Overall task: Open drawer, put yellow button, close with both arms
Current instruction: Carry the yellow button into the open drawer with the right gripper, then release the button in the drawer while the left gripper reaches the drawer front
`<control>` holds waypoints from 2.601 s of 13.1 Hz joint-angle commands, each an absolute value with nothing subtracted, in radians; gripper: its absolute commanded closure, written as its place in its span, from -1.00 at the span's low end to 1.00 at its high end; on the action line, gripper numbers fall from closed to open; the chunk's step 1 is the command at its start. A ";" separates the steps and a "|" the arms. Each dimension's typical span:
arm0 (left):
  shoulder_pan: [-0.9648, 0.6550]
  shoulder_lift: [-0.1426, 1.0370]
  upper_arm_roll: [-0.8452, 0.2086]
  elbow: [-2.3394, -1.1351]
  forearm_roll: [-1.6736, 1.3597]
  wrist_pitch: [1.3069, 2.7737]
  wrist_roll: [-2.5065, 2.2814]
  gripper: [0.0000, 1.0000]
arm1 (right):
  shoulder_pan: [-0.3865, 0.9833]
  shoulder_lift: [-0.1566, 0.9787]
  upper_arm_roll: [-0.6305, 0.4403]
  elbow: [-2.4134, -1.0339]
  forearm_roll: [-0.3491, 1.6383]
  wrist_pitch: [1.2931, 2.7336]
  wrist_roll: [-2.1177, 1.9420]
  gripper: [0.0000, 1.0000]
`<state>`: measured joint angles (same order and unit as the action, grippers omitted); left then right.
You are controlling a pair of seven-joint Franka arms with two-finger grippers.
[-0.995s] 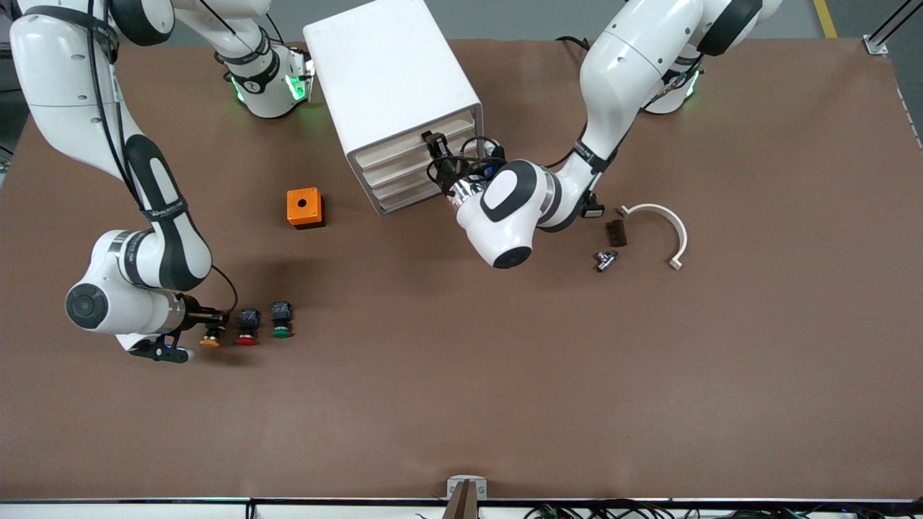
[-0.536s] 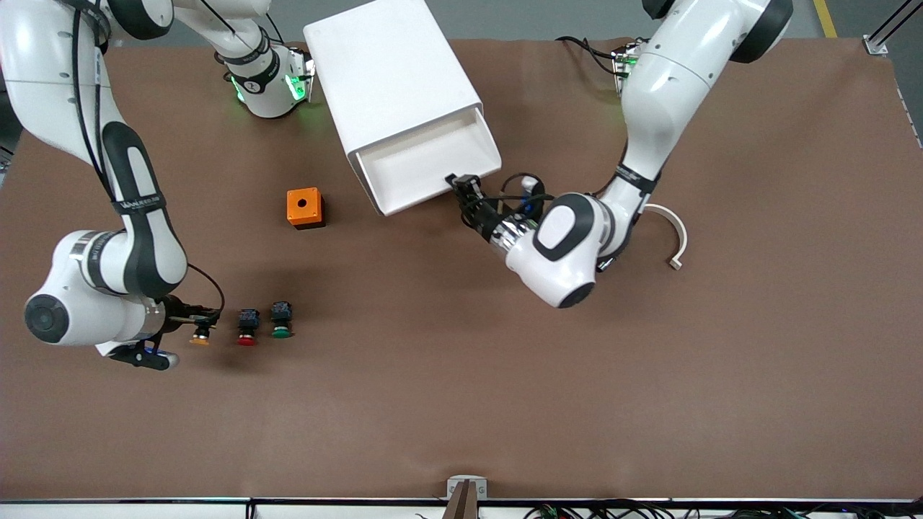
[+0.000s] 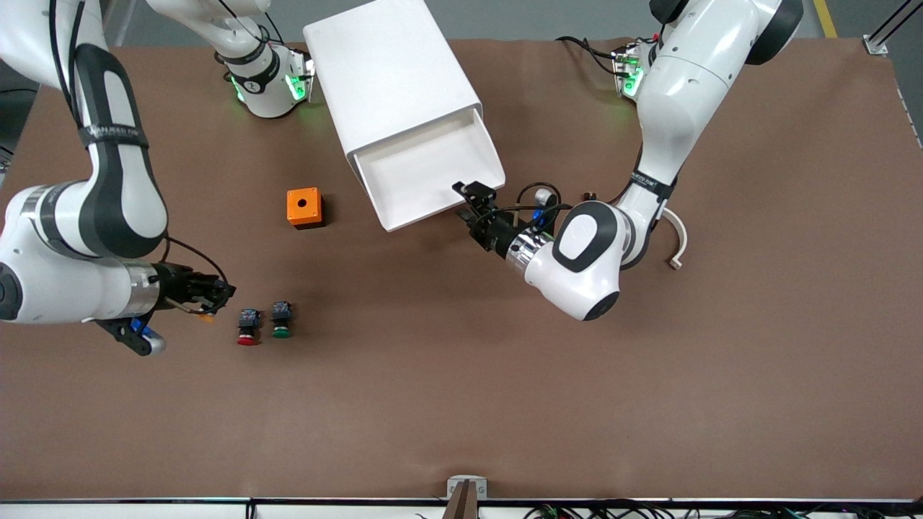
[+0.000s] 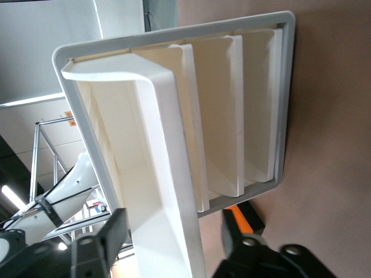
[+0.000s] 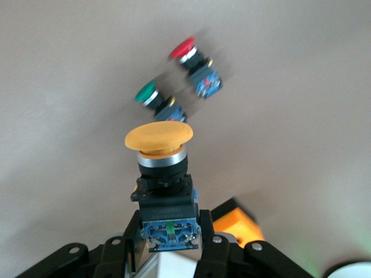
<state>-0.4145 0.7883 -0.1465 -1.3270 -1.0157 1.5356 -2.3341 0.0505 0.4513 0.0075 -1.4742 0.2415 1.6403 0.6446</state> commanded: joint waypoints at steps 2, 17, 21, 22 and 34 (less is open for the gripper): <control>-0.371 0.778 -0.146 -1.261 -0.832 1.528 -2.286 -0.98 | 0.151 0.338 0.006 -1.494 0.304 1.586 0.976 0.82; -0.195 0.608 -0.164 -1.243 0.032 1.525 -1.547 -0.99 | 0.753 0.282 0.000 -1.695 0.310 1.959 1.957 0.80; -0.195 0.586 -0.164 -1.243 0.034 1.528 -1.349 -0.99 | 0.762 0.264 -0.002 -1.729 0.293 2.000 1.983 0.23; -0.193 0.584 -0.167 -1.243 0.034 1.532 -1.312 -0.99 | 0.753 0.258 -0.003 -1.723 0.293 1.990 1.982 -0.07; -0.337 0.673 -0.272 -1.259 0.032 1.750 -1.026 -0.99 | 0.272 0.207 -0.009 -1.468 0.275 1.551 1.019 -1.00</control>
<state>-0.2799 0.6522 -0.2699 -1.2559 0.0124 1.7261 -1.0461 0.3517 0.2096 -0.0262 -1.4955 0.2892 1.6158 1.2731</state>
